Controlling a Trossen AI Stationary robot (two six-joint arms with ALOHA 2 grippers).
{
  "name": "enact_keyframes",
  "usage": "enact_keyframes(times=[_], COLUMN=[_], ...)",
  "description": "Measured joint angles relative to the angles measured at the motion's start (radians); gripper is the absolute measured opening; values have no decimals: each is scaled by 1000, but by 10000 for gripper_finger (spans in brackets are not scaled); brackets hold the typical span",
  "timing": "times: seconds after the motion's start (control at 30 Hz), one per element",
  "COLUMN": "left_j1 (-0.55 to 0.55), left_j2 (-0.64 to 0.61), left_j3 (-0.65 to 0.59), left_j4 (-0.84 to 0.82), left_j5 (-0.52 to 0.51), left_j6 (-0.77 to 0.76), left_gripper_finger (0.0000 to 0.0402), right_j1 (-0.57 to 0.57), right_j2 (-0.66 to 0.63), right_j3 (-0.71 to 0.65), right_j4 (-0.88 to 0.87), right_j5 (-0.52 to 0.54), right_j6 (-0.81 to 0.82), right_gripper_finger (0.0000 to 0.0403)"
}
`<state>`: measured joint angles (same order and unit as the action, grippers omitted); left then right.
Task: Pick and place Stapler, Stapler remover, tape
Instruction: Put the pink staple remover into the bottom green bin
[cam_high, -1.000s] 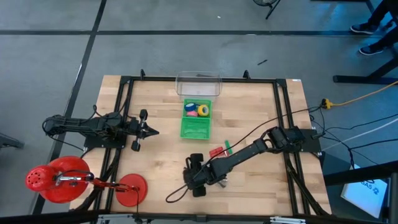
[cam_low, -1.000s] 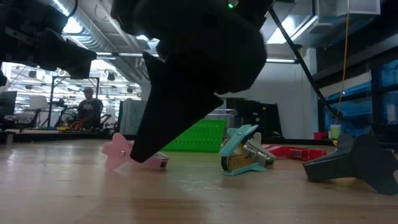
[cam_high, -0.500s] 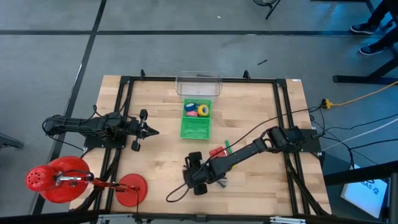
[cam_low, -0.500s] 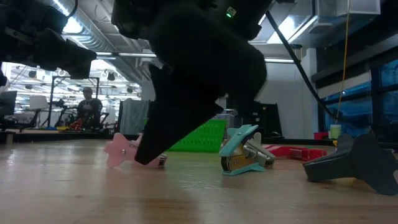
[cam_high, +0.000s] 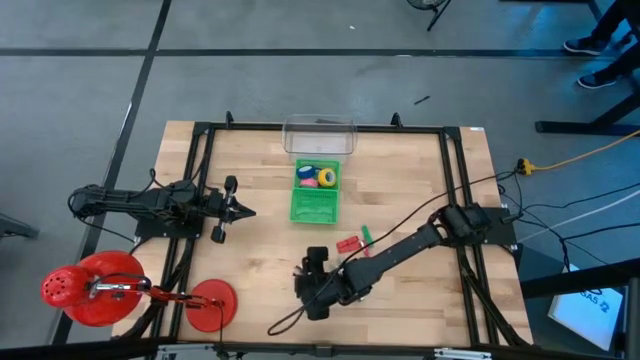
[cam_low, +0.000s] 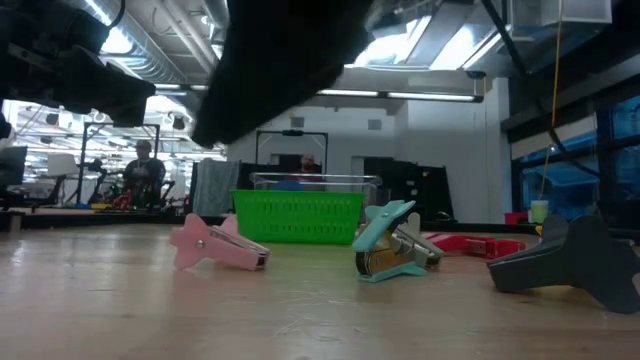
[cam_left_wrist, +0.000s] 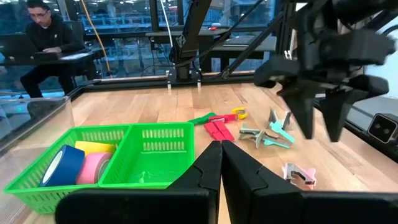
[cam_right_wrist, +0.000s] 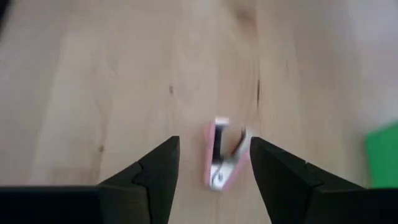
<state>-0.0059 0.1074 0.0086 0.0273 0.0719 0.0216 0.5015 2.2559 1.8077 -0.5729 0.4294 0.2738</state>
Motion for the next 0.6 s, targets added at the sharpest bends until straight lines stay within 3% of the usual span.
enact_keyframes(times=[0.1, 0.33, 0.6], left_j1=[0, 0, 0], left_j2=[0, 0, 0], left_j3=[0, 0, 0], left_j4=[0, 0, 0], left_j5=[0, 0, 0], left_j6=[0, 0, 0], left_gripper_finger=[6, 6, 5], right_j1=[-8, -34, -36], right_j2=[1, 1, 1], right_j3=[-16, -16, -16], right_j4=[-16, -37, -41], right_j5=[-13, -130, -141], right_j6=[72, 36, 48], right_gripper_finger=[198, 202, 289])
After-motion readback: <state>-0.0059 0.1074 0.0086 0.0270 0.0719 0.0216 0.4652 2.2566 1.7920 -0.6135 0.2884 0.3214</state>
